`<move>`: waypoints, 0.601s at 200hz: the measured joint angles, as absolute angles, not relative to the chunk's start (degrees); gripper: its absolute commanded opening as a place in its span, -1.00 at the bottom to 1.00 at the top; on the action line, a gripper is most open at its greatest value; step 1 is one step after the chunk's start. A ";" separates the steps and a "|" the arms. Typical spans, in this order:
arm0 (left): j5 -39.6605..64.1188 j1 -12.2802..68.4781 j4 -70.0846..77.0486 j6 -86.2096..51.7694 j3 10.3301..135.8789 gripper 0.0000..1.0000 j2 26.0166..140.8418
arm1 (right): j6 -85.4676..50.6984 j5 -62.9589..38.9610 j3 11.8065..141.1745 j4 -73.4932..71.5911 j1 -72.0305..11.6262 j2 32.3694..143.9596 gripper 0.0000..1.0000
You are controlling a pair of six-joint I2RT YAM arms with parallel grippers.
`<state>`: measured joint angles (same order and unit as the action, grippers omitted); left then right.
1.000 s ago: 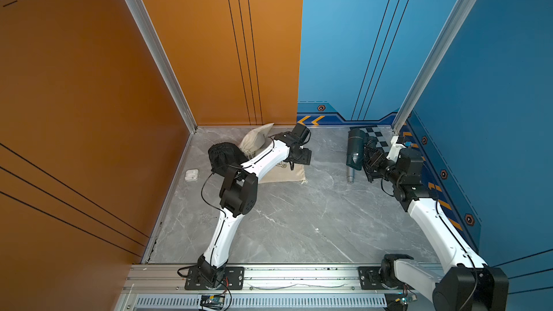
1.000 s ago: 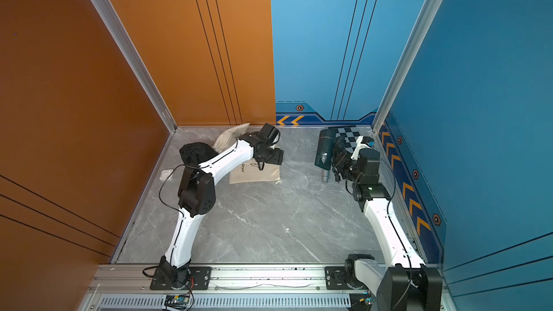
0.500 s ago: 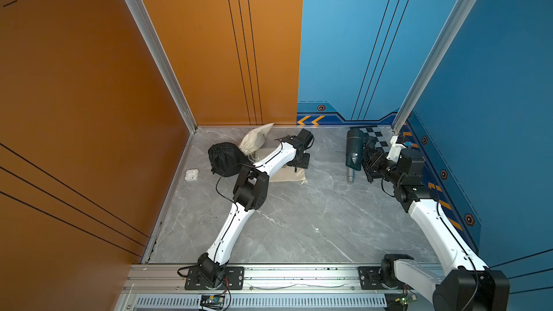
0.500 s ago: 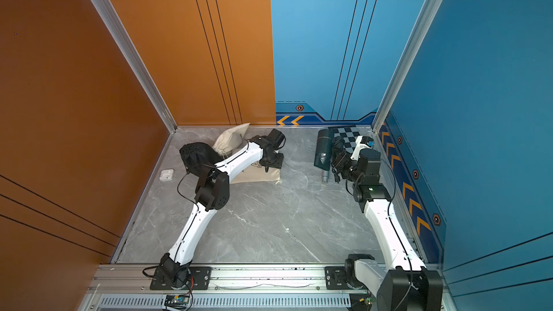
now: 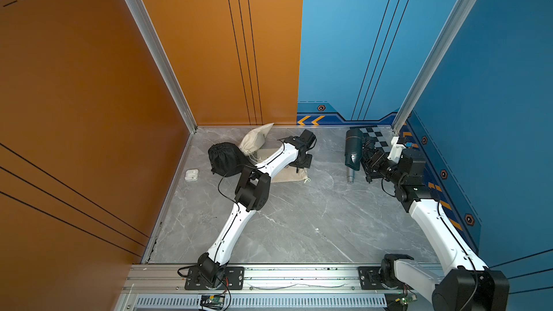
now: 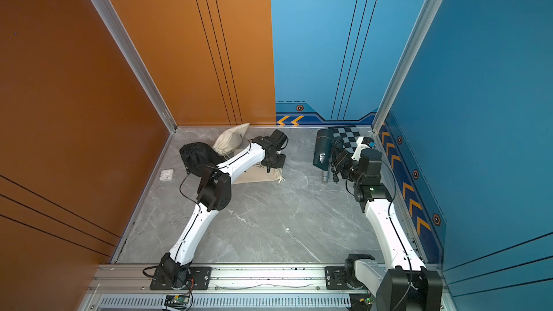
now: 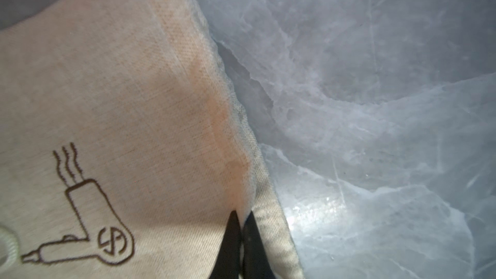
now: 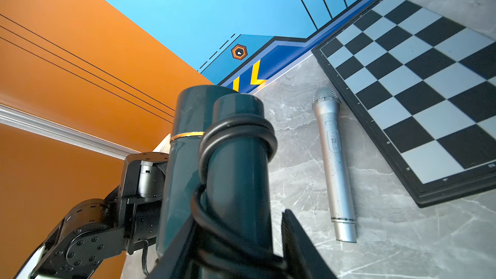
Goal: Pack away hair dryers
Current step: Open the drawstring bag at the center of the board.
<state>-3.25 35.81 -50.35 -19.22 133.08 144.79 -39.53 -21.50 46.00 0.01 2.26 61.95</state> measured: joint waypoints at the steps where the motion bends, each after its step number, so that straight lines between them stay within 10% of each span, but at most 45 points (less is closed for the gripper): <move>1: -3.25 35.81 -50.39 -19.20 133.05 -0.95 144.70 | -39.59 -21.54 46.00 0.01 2.26 61.98 -0.79; 120: -2.87 41.98 -44.49 -13.23 124.09 -1.00 129.29 | -50.54 -28.80 46.02 -5.19 6.31 63.94 -0.78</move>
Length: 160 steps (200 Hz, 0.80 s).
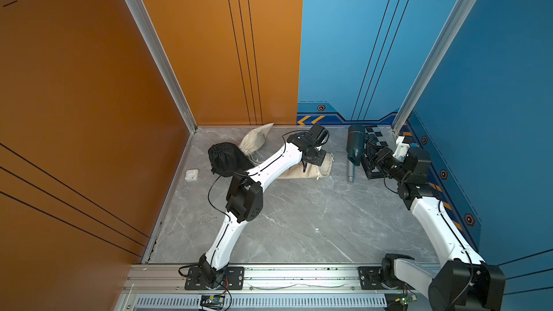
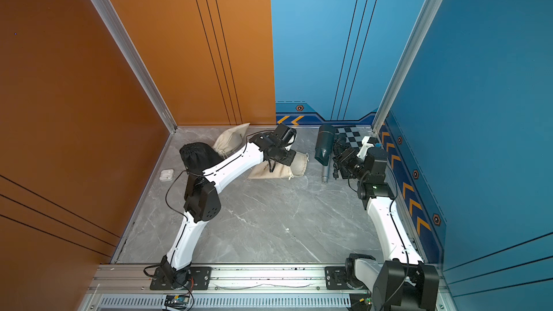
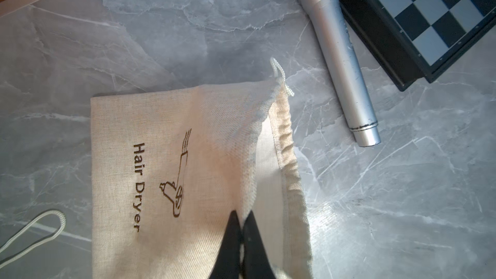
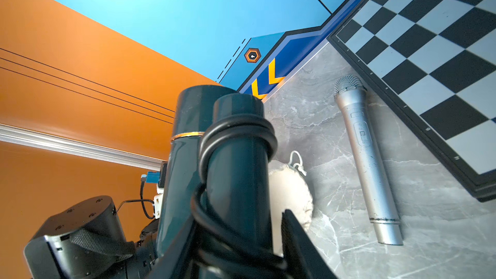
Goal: Pack away hair dryers
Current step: Open the drawstring bag at the center of the board.
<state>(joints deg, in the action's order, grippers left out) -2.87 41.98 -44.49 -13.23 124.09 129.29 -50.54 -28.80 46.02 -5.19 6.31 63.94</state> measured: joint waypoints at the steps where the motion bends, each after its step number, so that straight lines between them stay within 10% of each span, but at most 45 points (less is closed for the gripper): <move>1: -2.81 41.98 -44.42 -13.23 123.94 -1.00 129.25 | -50.57 -28.82 46.02 -5.19 6.33 63.94 -0.78; 160: -0.43 38.76 -37.47 -0.64 115.46 -0.97 122.87 | -41.87 -30.48 38.50 3.03 1.74 59.24 -0.76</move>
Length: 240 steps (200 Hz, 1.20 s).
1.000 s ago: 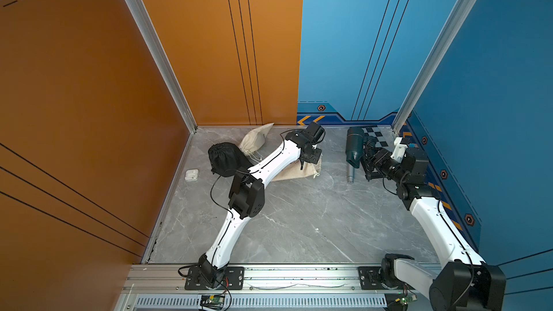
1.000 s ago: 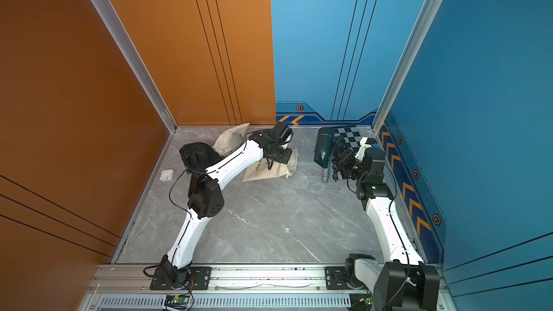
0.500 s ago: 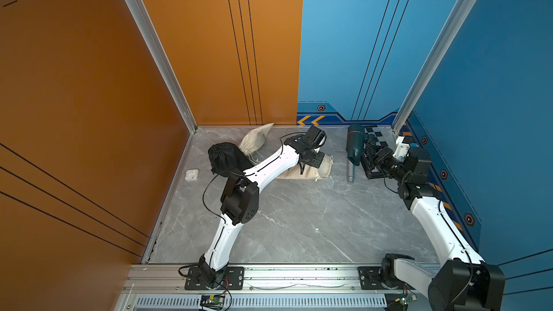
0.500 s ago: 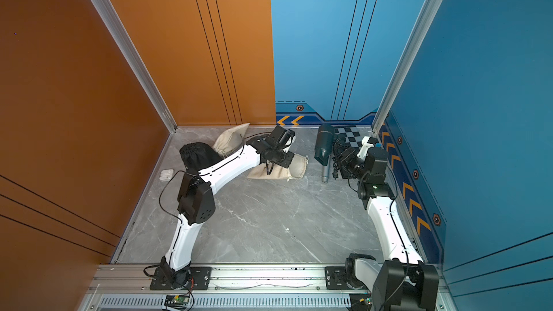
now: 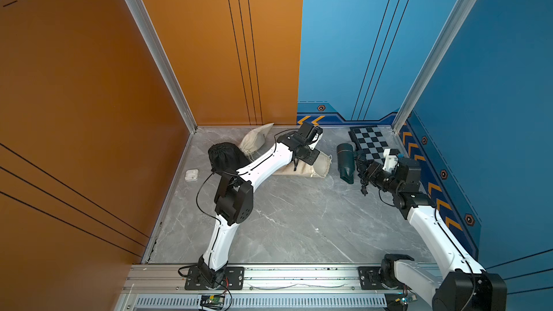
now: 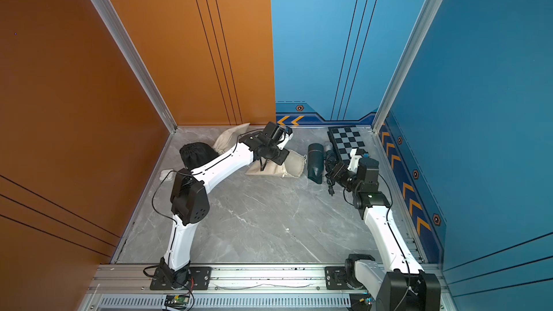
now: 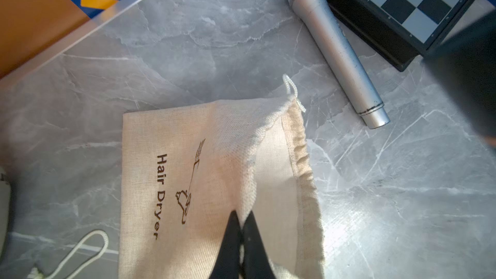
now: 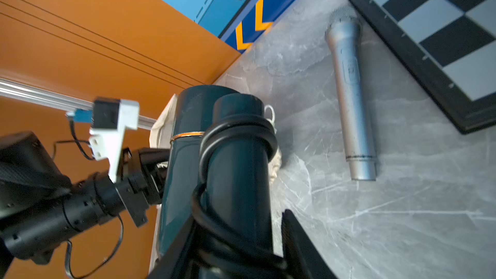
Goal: Pack away hair dryers
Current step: Place the hair dryer in the drawstring bag.
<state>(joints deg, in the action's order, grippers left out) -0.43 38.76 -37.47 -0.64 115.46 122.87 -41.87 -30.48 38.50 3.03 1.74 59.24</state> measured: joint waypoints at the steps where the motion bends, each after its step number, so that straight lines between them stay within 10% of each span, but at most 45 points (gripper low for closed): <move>1: -0.43 38.70 -37.47 -0.54 115.55 -0.97 122.87 | -41.82 -30.55 38.37 3.09 1.67 59.20 -0.76; 240: -6.26 44.16 -34.00 12.23 112.66 -0.94 124.97 | -41.28 -36.36 31.05 4.62 -5.26 59.13 -0.74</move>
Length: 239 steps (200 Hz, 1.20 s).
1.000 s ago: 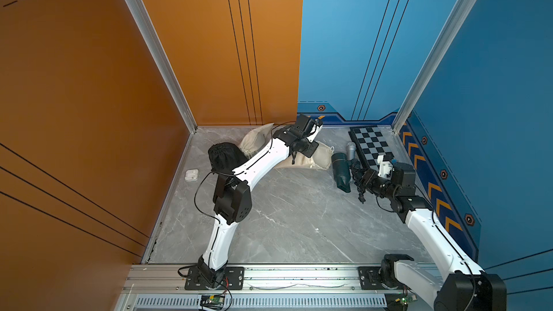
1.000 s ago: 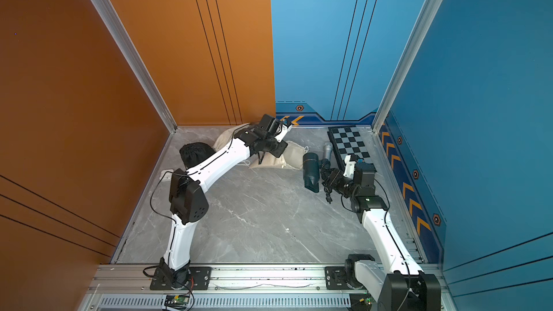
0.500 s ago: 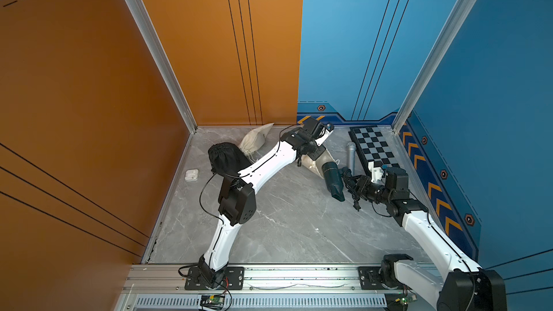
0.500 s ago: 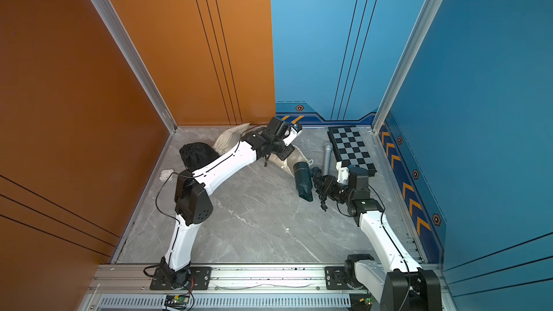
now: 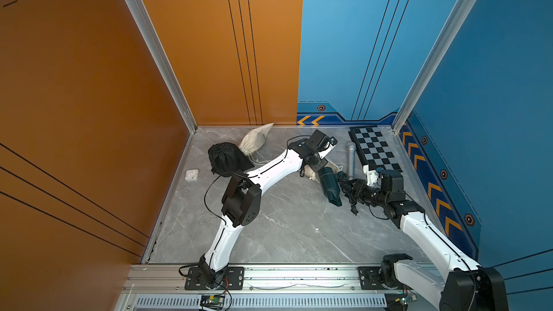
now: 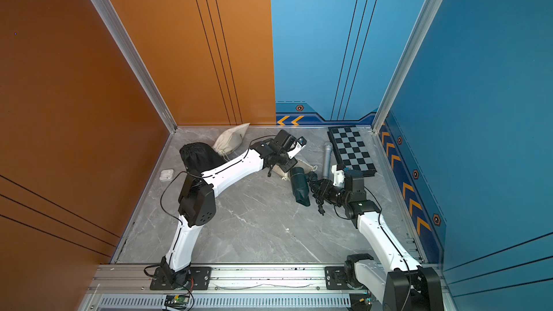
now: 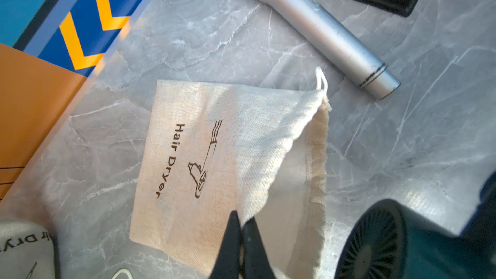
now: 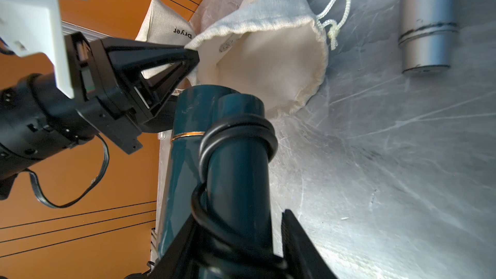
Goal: Pack away hair dryers
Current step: Place the hair dryer in the drawstring bag.
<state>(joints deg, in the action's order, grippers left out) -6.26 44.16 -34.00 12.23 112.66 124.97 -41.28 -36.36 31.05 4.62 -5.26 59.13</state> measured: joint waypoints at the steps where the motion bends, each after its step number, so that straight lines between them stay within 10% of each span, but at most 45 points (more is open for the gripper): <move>1: -6.28 44.16 -33.89 12.23 112.40 -0.94 124.86 | -41.25 -36.25 31.05 4.62 -5.26 59.13 -0.74; 239: -6.17 48.21 -31.42 9.58 108.53 -0.93 119.72 | -42.70 -33.10 31.55 -6.07 -9.52 74.26 -0.73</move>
<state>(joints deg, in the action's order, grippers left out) -6.17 48.21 -31.42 9.58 108.53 119.72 -42.70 -33.10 31.55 -6.07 -9.52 74.26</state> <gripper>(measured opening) 0.049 0.448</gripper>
